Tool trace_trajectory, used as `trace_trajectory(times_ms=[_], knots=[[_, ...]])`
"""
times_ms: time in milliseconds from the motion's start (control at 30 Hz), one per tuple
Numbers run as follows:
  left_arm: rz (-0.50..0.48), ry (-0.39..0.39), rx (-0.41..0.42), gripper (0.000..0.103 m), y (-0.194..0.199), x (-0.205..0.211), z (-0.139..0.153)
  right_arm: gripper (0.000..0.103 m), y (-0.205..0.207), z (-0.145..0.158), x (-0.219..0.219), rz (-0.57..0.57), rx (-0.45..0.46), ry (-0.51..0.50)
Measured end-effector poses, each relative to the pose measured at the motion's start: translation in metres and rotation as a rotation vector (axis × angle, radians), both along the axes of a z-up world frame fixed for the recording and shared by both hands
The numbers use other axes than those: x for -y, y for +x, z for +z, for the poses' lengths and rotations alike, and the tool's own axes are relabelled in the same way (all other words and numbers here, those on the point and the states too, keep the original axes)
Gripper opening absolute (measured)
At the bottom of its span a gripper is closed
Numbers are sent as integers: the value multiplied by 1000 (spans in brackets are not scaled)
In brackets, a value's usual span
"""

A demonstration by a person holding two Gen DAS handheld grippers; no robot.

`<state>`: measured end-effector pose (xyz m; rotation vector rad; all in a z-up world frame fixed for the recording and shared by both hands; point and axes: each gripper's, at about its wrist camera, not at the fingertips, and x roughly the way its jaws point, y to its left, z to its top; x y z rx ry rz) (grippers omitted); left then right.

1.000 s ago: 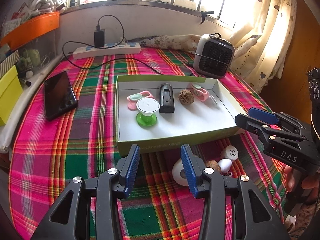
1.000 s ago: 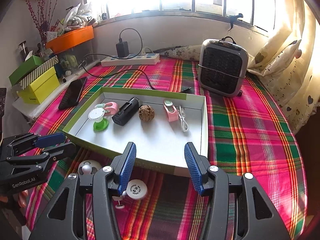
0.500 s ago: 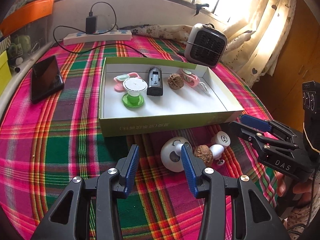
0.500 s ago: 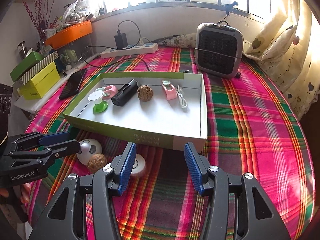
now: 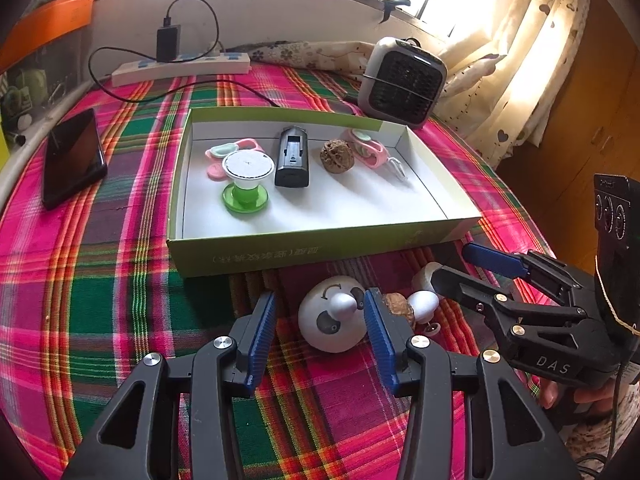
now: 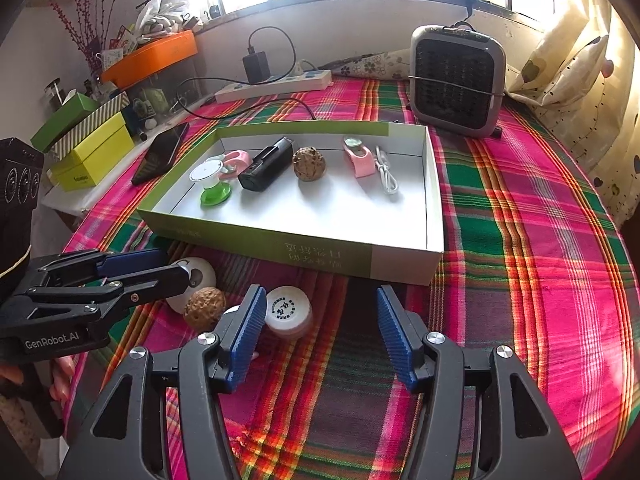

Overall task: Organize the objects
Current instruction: 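Close the right tool on the small white round container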

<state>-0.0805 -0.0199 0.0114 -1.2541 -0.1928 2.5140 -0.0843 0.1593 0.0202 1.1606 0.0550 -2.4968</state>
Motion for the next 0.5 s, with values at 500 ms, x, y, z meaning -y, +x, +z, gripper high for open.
trace_trajectory(times_ms=[500], knots=[[9, -8, 12, 45, -5, 4, -5, 59, -6, -3, -9, -47, 0, 19]])
